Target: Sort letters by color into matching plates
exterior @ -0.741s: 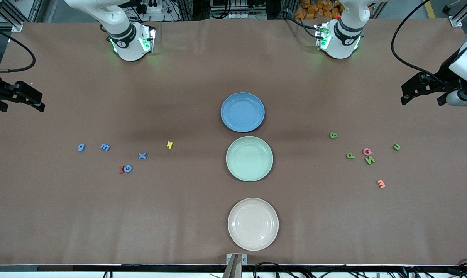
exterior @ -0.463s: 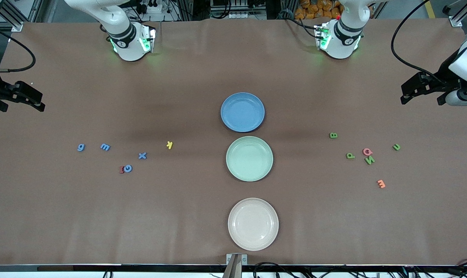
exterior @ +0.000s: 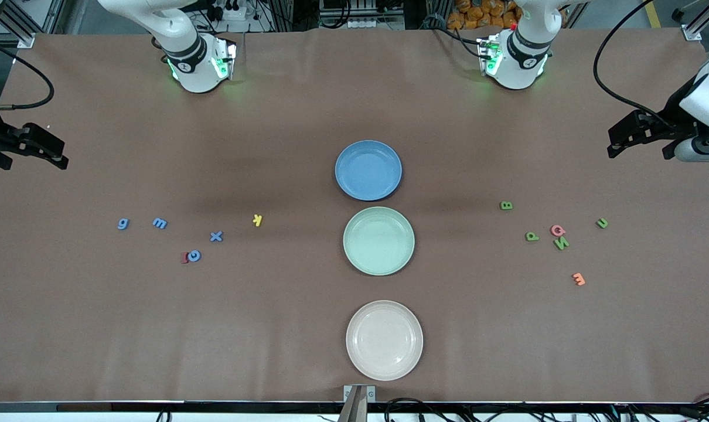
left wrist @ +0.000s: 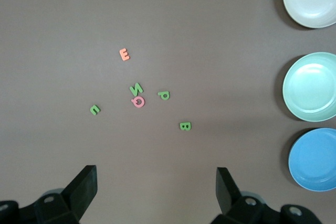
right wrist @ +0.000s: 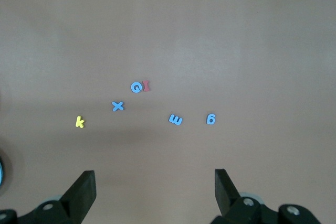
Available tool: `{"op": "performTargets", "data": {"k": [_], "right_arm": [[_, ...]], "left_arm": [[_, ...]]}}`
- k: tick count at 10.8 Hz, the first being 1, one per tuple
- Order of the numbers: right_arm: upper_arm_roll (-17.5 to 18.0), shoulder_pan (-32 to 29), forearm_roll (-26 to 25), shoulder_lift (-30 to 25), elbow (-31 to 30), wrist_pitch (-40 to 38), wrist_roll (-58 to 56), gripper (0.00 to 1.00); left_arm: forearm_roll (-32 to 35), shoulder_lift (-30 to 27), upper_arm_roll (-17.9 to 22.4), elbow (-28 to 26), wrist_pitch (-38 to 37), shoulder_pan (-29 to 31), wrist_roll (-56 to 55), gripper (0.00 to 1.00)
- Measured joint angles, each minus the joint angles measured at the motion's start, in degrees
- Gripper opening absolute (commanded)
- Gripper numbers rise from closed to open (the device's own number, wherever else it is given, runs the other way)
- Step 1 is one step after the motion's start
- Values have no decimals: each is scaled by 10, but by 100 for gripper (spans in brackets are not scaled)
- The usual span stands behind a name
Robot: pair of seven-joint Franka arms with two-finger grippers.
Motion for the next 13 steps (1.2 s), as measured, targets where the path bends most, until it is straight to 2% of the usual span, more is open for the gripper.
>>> {"op": "performTargets", "data": {"k": [4,6,9,12,13], "right_arm": [[0,0,0,0,0,0,0,100],[0,0,6,0,-1,0,0,100],[-2,-1,39,2,-13,13,0,100],[0,0,46,6,-62,67,11,100],[1,2,52,8,-88,93,14,100]], "left_arm": [[8,15,1,-16,2,21,0,100],[12,26,1,-38,34,22,0,100],[13,31,1,-127,137,40,-20,100],[13,32,0,-226,269,43,-54,99],[13,33,-2,-266,324,43,-65,91]]}}
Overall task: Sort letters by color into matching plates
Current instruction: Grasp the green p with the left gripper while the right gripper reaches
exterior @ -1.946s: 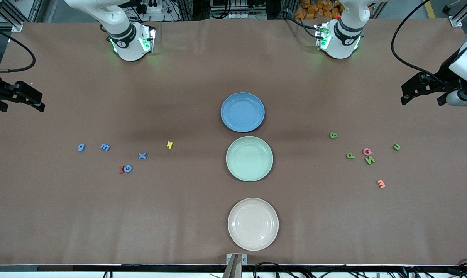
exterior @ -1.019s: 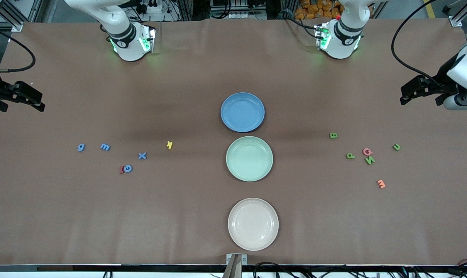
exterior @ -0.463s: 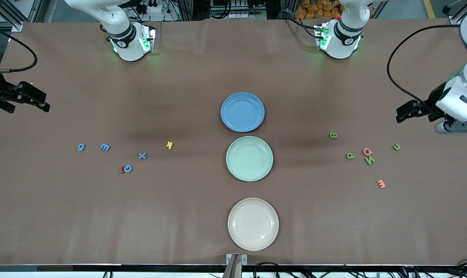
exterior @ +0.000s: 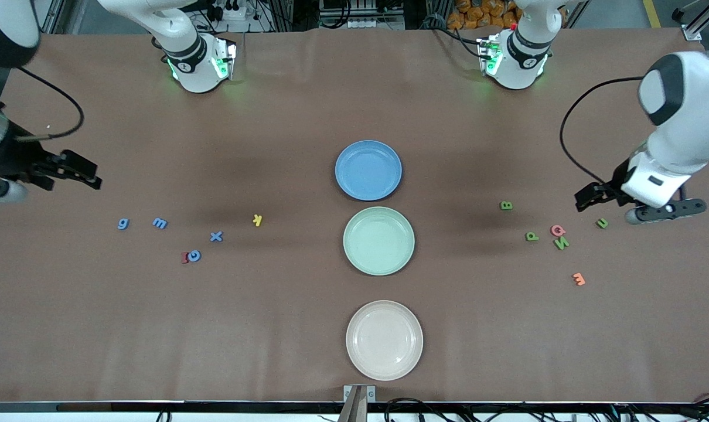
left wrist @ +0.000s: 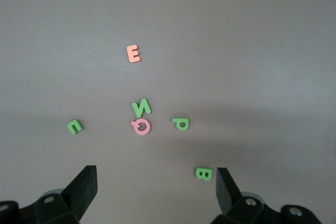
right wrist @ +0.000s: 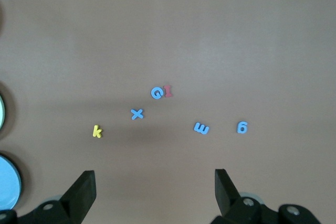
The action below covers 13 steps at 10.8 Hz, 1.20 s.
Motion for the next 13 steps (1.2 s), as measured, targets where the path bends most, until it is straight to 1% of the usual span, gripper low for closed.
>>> {"op": "performTargets", "data": {"k": [1,2,3,4,6,8,9,10,12,13], "right_arm": [[1,2,12,3,-29,29,2,100],[2,4,19,5,-57,55,2,100],[2,7,21,6,-81,77,2,100],[3,13,21,6,-105,100,3,100],[6,22,22,8,-158,158,5,100],[7,28,29,24,-198,199,6,100],[7,32,34,39,-212,221,6,100],[8,36,43,56,-227,256,6,100],[16,40,58,91,-262,340,6,100],[21,42,62,108,-272,365,15,100]], "left_arm": [[0,4,-3,-39,52,-1,-11,91],[0,12,-5,-68,88,-2,-20,90],[0,25,-6,-81,106,-4,-27,90],[0,42,-6,-86,121,-4,-40,87],[0,83,-6,-87,150,-4,-54,86],[21,124,-6,-86,182,-4,-77,79],[38,144,-6,-85,195,-7,-103,78],[57,162,-6,-80,202,-13,-135,74],[89,189,-7,-64,203,-23,-172,73],[90,198,-7,-58,203,-24,-175,73]]}}
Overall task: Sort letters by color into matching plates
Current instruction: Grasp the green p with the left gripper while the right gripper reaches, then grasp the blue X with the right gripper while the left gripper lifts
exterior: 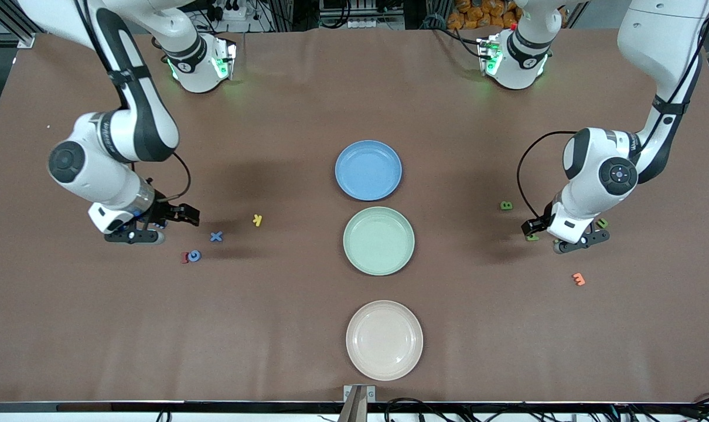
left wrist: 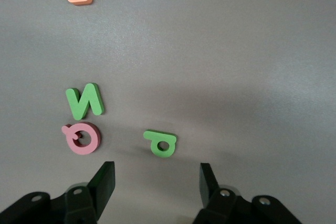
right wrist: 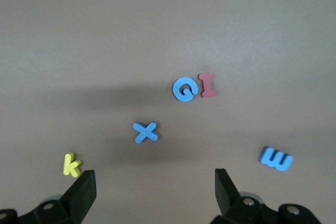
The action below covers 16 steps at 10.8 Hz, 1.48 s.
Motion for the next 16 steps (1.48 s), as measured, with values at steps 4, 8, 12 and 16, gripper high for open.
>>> {"op": "performTargets", "data": {"k": [4,8,12,16], "right_arm": [[24,11,1,66,-6,81,71,100],[25,23,1,113,-6,126,85,100],[25,28,1,143,-6,164,85,99],[25,35,1,152,-7,178,85,55]], "left_arm": [[0,21,3,10,0,5,0,68],[0,48,3,19,0,6,-4,68],[0,67,3,27,17,6,-9,65],[0,83,3,45,19,6,-9,0]]}}
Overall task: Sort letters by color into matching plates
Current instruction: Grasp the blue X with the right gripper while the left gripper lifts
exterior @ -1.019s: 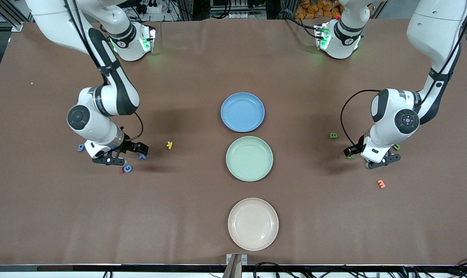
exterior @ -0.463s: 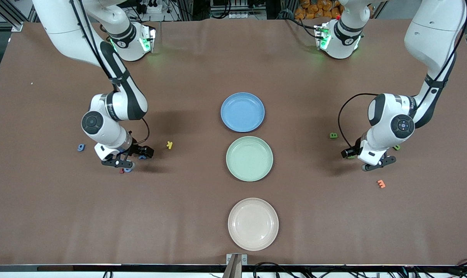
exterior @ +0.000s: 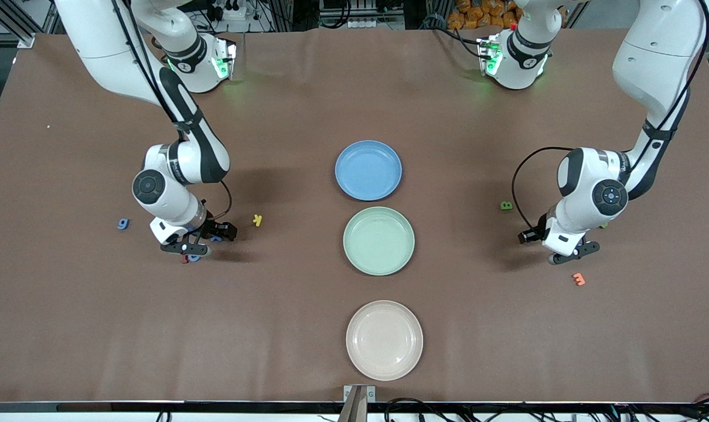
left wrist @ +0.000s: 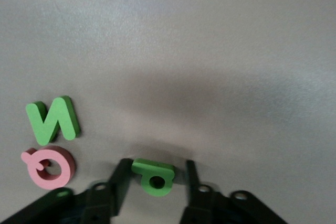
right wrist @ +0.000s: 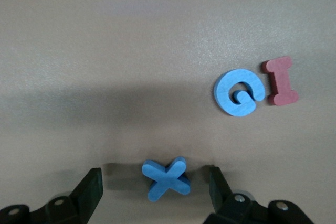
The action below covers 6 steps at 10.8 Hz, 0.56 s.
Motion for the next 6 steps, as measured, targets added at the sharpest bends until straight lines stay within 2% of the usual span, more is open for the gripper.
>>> {"op": "performTargets", "data": {"k": [3,6], "right_arm": [[-2,0,-1,-3,-4,6,0,41],[-1,1,-1,-4,-4,8,0,35]], "left_arm": [[1,0,0,3,0,-2,0,0],[1,0,0,6,0,-4,0,0]]}}
